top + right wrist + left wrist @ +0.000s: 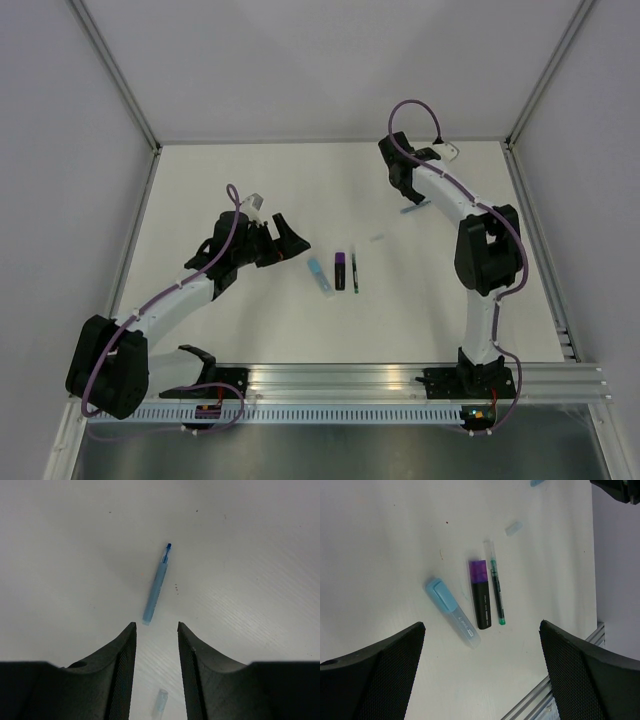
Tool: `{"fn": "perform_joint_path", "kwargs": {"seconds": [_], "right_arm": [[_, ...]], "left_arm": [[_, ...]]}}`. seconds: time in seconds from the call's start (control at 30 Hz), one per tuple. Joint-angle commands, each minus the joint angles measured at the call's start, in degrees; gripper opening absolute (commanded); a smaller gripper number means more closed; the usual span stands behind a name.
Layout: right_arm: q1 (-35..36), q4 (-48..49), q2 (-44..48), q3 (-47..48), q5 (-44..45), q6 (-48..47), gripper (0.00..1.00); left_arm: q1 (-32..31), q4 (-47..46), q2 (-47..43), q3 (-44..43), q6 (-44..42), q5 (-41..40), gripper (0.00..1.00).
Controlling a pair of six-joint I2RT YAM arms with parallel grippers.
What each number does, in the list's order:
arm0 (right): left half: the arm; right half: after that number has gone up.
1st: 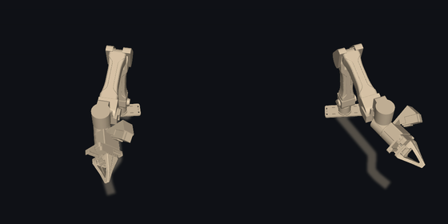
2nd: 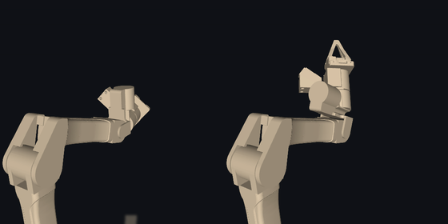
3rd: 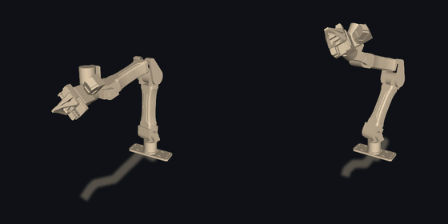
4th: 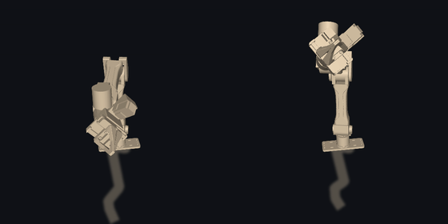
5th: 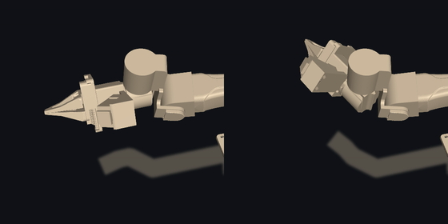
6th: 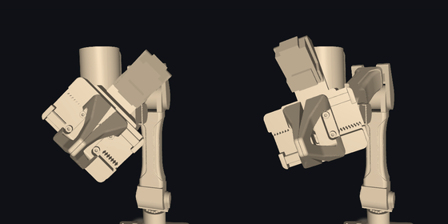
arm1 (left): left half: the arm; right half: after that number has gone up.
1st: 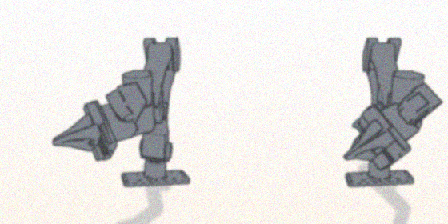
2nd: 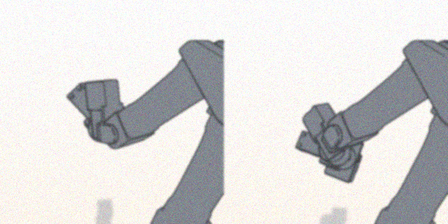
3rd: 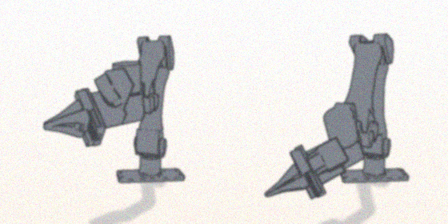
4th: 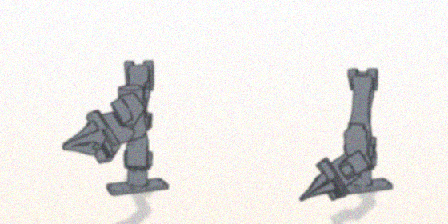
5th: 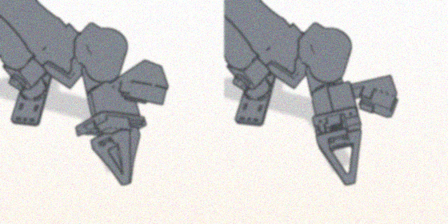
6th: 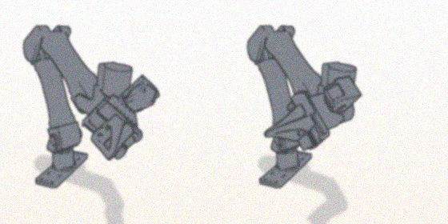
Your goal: Insert the pens into the pen caps
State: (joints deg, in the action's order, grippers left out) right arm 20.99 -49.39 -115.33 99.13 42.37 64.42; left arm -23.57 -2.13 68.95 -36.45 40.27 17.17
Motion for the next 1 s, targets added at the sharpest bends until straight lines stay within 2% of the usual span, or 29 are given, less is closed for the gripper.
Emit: {"fn": "perform_joint_path", "kwargs": {"seconds": [0.0, 0.23, 0.57, 0.97], "right_arm": [[-2.5, -4.1, -3.5, 4.1, -1.8, 3.1, 0.43], [-6.2, -1.8, -9.6, 4.9, -6.8, 2.5, 0.42], [-6.8, 4.6, -13.8, 5.3, -9.8, -1.6, 0.42], [-7.3, 7.4, -16.2, 2.5, -13.1, -2.3, 0.4]], "left_arm": [[0.3, -3.1, -0.6, 0.1, 1.8, 2.8, 1.0], [0.3, -3.7, -0.8, 0.3, 2.2, 3.7, 1.0], [0.3, -3.8, -0.6, 0.3, 2.0, 3.8, 1.0], [0.3, -4.0, -0.9, 0.2, 2.0, 4.7, 1.0]]}}
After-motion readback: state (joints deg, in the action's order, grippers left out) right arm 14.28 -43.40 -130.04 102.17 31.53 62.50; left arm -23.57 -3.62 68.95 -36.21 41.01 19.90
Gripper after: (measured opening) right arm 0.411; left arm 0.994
